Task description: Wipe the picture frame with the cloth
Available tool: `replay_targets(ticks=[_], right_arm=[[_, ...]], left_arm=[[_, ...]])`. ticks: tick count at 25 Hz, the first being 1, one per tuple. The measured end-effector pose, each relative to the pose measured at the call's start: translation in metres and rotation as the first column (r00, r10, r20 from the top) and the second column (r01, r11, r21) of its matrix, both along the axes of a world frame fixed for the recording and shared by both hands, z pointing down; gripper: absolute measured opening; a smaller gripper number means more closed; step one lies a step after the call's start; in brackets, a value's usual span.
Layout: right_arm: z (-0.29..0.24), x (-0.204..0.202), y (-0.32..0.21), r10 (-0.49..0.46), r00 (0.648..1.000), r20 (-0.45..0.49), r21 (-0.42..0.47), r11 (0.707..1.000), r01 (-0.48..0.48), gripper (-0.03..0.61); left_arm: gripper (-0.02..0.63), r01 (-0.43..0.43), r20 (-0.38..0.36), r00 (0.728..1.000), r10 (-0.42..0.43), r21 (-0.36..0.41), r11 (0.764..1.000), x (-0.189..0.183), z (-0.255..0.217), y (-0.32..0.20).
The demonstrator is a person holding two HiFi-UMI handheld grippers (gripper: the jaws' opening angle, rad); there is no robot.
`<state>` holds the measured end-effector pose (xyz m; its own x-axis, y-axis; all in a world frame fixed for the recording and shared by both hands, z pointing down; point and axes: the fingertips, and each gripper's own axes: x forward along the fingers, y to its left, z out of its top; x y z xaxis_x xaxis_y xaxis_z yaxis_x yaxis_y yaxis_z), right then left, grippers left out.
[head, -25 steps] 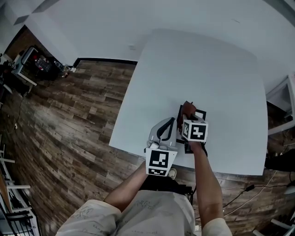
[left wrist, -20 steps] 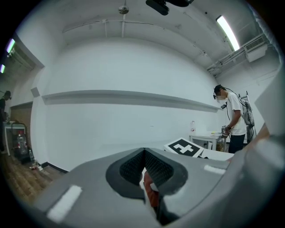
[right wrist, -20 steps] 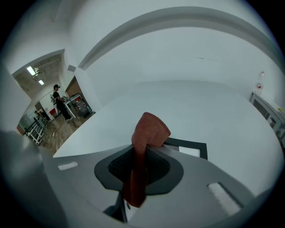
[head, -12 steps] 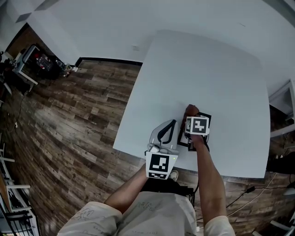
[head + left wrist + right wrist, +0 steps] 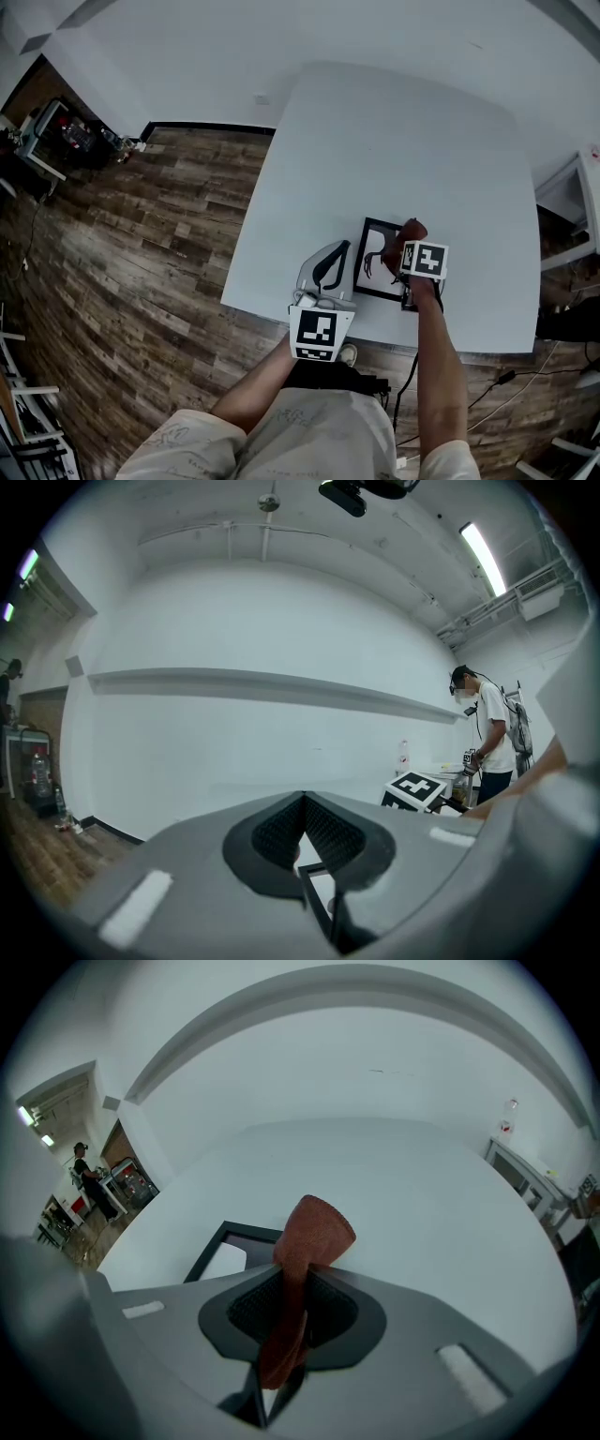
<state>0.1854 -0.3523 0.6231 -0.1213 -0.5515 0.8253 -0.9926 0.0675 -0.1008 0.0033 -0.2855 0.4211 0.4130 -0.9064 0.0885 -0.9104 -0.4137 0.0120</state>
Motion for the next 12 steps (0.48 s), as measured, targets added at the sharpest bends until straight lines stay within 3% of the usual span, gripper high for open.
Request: replay_targets(ticks=[7, 12], right_arm=[[-0.004, 0.008, 0.004, -0.005, 1.000, -0.014, 0.004, 1.000, 0.005, 0.081], [-0.023, -0.022, 0.008, -0.055, 0.998, 0.043, 0.053, 0.997, 0.053, 0.081]], left_arm=[[0.000, -0.010, 0.008, 1.000, 0.010, -0.002, 1.000, 0.005, 0.001, 0.004], [0.000, 0.000, 0.009, 1.000, -0.001, 0.007, 1.000, 0.001, -0.002, 0.003]])
